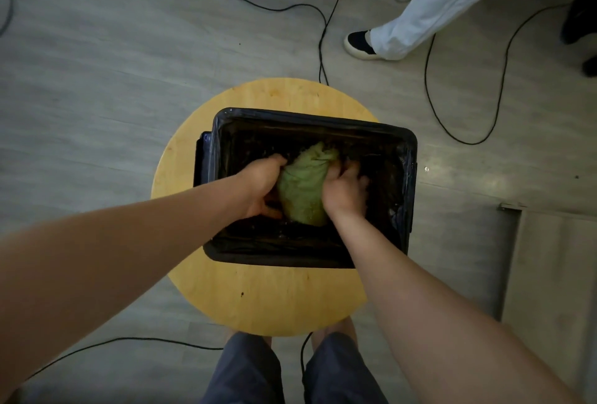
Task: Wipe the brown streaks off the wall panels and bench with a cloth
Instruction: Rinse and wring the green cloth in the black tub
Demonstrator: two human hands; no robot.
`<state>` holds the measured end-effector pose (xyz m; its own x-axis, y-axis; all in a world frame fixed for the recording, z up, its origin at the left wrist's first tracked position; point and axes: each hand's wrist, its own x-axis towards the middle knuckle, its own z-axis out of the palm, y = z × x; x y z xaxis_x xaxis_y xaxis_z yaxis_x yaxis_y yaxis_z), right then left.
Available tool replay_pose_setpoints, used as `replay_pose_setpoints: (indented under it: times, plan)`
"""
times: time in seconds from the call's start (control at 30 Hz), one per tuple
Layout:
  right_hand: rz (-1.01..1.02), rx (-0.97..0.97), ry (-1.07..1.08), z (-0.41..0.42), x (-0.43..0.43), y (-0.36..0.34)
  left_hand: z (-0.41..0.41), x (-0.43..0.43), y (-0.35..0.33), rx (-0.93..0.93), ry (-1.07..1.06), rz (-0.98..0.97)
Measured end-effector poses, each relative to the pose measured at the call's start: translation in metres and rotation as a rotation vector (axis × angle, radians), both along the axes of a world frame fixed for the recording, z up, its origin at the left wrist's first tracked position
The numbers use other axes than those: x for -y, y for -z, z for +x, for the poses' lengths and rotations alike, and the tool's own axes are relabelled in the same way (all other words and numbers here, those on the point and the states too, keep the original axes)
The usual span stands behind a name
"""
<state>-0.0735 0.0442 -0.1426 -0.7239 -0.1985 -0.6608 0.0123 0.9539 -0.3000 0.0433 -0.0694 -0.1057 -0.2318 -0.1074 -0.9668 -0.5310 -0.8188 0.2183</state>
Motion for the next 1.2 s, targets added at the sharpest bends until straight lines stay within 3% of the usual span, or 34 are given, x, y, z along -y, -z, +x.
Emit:
replay_pose_setpoints:
  times: [0.07, 0.2, 0.3, 0.43, 0.53, 0.7, 0.83, 0.9, 1.03, 1.2]
  plan:
    - [-0.035, 0.109, 0.015, 0.012, 0.009, -0.004, 0.003, -0.005, -0.003, -0.054, -0.031, 0.014]
    - [-0.299, 0.228, -0.044, 0.041, 0.009, -0.024, -0.003, -0.014, -0.001, -0.14, -0.145, 0.07]
    - [-0.458, 0.104, -0.209, 0.06, 0.004, -0.045, -0.003, -0.011, -0.001, -0.168, -0.13, 0.055]
    - [-0.658, -0.2, -0.511, 0.07, 0.011, -0.059, -0.001, -0.014, -0.001, -0.134, -0.031, -0.078]
    - [-0.642, -0.364, -0.594, 0.065, 0.018, -0.047, 0.007, -0.02, -0.004, -0.17, 0.064, -0.14]
    - [-0.487, -0.401, -0.676, 0.033, 0.016, -0.017, 0.015, -0.025, -0.009, -0.185, -0.131, -0.116]
    - [-0.391, -0.325, -0.452, 0.019, 0.017, -0.005, 0.019, -0.025, -0.015, -0.196, -0.214, -0.119]
    - [-0.243, -0.306, -0.266, 0.019, 0.014, -0.003, 0.019, -0.024, -0.013, -0.138, -0.282, -0.133]
    - [0.063, -0.048, -0.087, 0.027, 0.01, -0.004, 0.017, -0.022, -0.003, -0.03, -0.322, -0.099]
    - [-0.207, 0.207, -0.188, 0.042, 0.009, -0.021, 0.007, -0.016, 0.0, -0.093, -0.325, 0.084]
